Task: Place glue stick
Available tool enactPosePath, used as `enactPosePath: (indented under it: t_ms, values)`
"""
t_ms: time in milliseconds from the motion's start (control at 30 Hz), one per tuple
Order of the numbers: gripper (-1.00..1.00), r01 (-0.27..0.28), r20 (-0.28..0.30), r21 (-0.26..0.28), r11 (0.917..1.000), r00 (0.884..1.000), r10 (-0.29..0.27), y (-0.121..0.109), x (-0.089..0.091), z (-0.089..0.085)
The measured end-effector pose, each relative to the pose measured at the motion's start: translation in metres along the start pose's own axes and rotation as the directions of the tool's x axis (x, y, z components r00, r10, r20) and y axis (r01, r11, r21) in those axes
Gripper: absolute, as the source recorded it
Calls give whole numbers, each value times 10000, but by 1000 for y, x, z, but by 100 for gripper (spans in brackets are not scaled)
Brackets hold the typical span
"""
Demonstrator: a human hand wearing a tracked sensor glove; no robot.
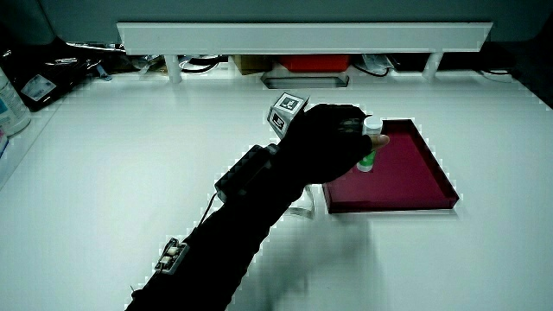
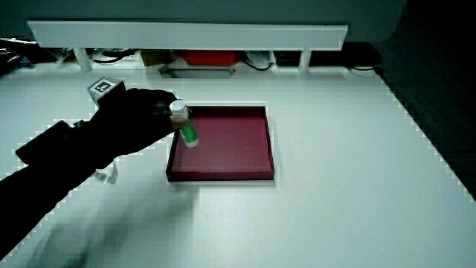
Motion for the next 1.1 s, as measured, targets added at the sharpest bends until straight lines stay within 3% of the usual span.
enactPosePath:
  t_ms: [333, 367, 433, 700, 733, 833, 867, 900, 1100]
  values:
    - [0, -638, -34, 618, 9960, 9979, 642, 6, -38, -7]
    - [0, -894, -97, 591, 9942, 9959, 901, 6, -39, -8]
    - [0, -828, 33, 546, 9951, 9966, 827, 8, -43, -11]
    - [0, -1279, -502, 337, 9912, 9903, 1295, 9, -57, -21]
    - [0, -1256, -25, 386, 9913, 9921, 1258, 8, -60, -21]
    - [0, -1489, -356, 324, 9883, 9880, 1500, 9, -56, -23]
    - [0, -1320, -373, 301, 9908, 9904, 1331, 10, -58, -23]
    - [0, -1355, -145, 295, 9903, 9906, 1360, 9, -58, -24]
    - [0, -1479, -42, 334, 9884, 9890, 1481, 8, -61, -25]
